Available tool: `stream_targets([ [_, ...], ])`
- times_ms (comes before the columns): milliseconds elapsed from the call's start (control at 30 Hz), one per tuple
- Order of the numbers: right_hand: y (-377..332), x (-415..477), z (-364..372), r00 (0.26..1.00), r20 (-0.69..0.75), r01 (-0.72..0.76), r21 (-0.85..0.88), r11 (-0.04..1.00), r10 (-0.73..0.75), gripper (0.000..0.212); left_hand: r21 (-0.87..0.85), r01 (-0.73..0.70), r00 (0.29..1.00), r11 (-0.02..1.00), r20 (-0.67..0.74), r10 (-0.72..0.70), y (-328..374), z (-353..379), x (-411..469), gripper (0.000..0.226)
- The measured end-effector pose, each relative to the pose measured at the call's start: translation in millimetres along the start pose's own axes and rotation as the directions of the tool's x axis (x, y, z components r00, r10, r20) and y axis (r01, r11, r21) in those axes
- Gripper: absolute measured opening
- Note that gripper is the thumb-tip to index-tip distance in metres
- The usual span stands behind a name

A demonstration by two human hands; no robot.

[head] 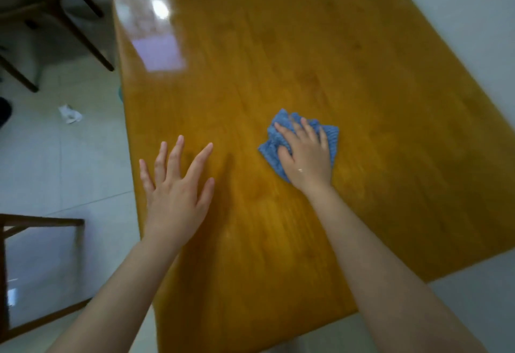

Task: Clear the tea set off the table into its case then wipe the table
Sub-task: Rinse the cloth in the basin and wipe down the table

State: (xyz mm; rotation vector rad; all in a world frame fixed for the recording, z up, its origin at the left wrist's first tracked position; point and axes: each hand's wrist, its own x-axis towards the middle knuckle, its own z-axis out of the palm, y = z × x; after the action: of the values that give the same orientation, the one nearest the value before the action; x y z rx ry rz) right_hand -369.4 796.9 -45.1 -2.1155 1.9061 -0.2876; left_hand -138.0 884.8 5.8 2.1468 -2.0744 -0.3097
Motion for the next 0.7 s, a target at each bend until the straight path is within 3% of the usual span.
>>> stream_targets([
  [333,-166.1,-88.6,57.5,0.962,0.131,0.247,-0.055,0.967,-0.238,0.056,0.029,0.100,0.991,0.995,-0.096,-0.097,-82.2,-27.6,-51.6,0.055],
  [700,-187.7,-201.2,68.3,0.922,0.164,0.352,0.027,0.935,-0.352,0.052,0.028,0.049,0.999,0.998,-0.003,-0.049,-73.9,-13.3,-99.7,0.050],
])
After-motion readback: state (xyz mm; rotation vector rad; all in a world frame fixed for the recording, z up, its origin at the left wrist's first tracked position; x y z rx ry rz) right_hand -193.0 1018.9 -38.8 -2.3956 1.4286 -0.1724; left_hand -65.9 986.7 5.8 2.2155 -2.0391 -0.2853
